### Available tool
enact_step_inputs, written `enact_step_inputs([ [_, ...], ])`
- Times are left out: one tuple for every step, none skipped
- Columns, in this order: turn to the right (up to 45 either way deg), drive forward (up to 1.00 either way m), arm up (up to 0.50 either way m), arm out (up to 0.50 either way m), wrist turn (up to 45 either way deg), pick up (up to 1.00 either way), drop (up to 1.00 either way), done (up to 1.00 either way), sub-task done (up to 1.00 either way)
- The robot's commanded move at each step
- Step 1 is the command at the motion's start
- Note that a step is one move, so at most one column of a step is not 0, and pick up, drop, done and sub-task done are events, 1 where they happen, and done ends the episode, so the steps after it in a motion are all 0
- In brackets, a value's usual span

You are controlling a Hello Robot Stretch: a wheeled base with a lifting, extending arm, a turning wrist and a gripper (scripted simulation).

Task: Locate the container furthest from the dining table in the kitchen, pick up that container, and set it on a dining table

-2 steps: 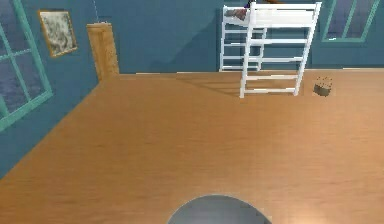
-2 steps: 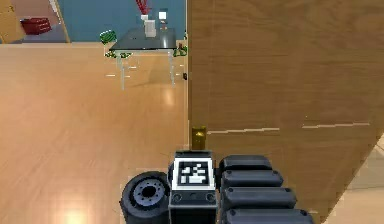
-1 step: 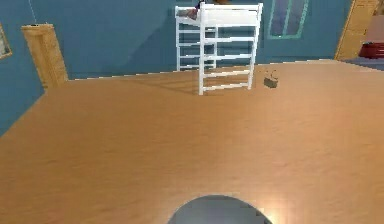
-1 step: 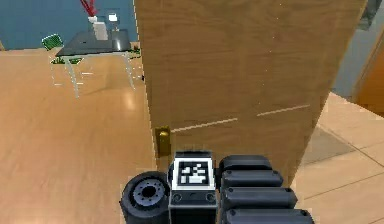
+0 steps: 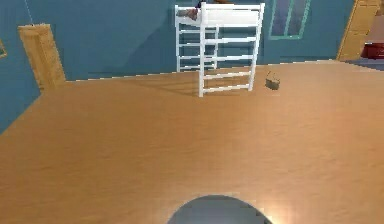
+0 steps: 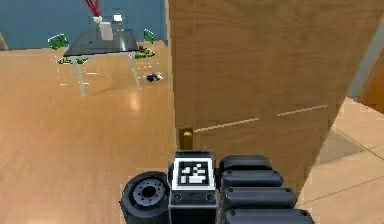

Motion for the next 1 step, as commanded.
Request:
enact_step_inputs([
  [27.0, 0.0, 0.0, 0.0, 0.0, 0.0, 0.0, 0.0, 0.0],
])
